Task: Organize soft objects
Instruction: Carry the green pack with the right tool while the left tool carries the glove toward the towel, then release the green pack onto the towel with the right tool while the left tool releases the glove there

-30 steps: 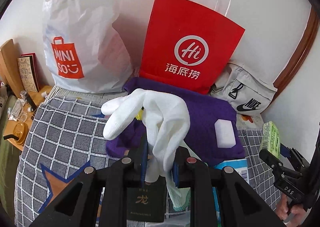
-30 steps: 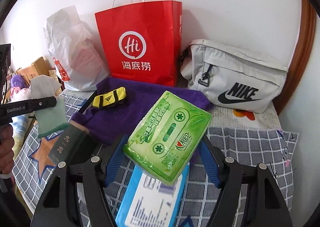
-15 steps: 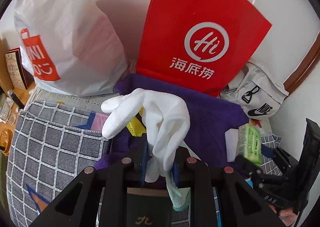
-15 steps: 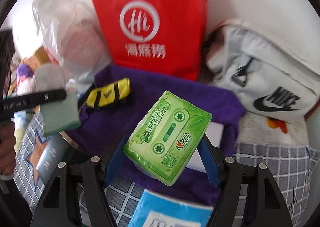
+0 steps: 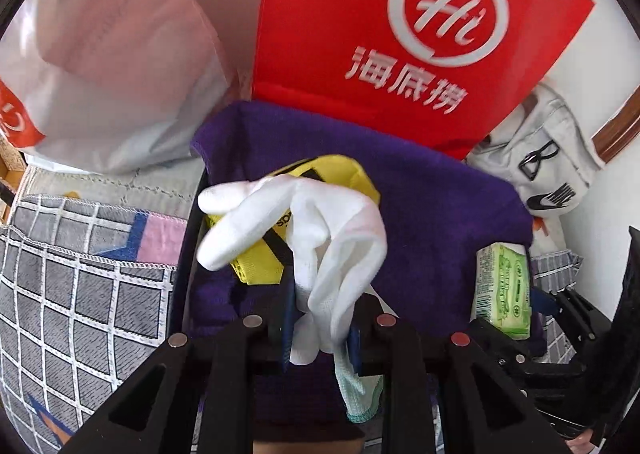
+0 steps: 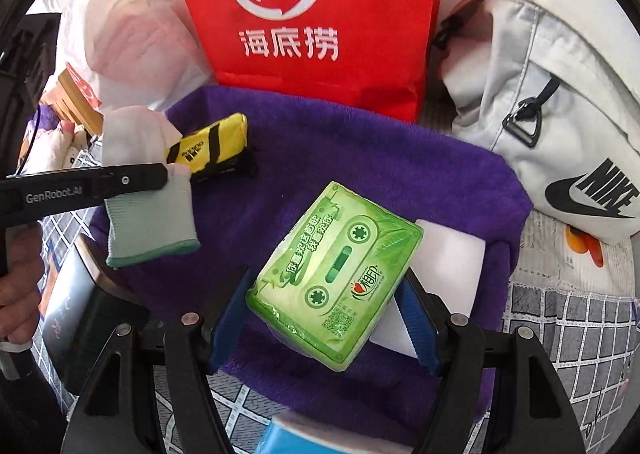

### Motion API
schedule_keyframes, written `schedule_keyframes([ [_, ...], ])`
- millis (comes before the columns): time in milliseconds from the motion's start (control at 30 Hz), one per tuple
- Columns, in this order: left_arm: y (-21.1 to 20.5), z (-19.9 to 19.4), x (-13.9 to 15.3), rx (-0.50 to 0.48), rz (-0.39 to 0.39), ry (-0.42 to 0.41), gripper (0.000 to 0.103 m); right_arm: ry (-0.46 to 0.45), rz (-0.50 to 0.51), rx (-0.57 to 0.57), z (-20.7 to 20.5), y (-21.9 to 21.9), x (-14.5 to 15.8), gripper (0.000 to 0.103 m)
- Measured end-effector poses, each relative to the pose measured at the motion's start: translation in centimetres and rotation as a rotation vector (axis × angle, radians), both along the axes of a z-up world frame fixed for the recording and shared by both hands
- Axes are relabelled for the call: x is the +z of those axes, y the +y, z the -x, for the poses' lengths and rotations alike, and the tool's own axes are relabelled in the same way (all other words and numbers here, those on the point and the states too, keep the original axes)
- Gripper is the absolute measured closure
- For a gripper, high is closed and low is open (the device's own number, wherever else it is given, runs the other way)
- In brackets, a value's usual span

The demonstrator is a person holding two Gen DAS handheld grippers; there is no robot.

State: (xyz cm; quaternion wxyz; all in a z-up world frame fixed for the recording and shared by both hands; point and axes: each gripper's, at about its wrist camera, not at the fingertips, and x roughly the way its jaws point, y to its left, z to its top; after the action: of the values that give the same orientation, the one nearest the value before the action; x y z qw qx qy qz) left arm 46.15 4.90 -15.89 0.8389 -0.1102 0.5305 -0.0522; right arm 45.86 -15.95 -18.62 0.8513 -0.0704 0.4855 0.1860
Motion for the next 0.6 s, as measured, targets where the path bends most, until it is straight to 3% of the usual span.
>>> schedule_keyframes([
  [333,-1.1,-1.5,-1.4,-0.009,0.019,0.021,0.08,0.008,0.023,0.023,-0.6,0.8,-0.9,0.031],
  [600,0.4,-0.7,-1.4,0.013,0.029,0.042,0.059,0.008,0.053,0.042,-0.9,1.6,-1.4,0.024],
])
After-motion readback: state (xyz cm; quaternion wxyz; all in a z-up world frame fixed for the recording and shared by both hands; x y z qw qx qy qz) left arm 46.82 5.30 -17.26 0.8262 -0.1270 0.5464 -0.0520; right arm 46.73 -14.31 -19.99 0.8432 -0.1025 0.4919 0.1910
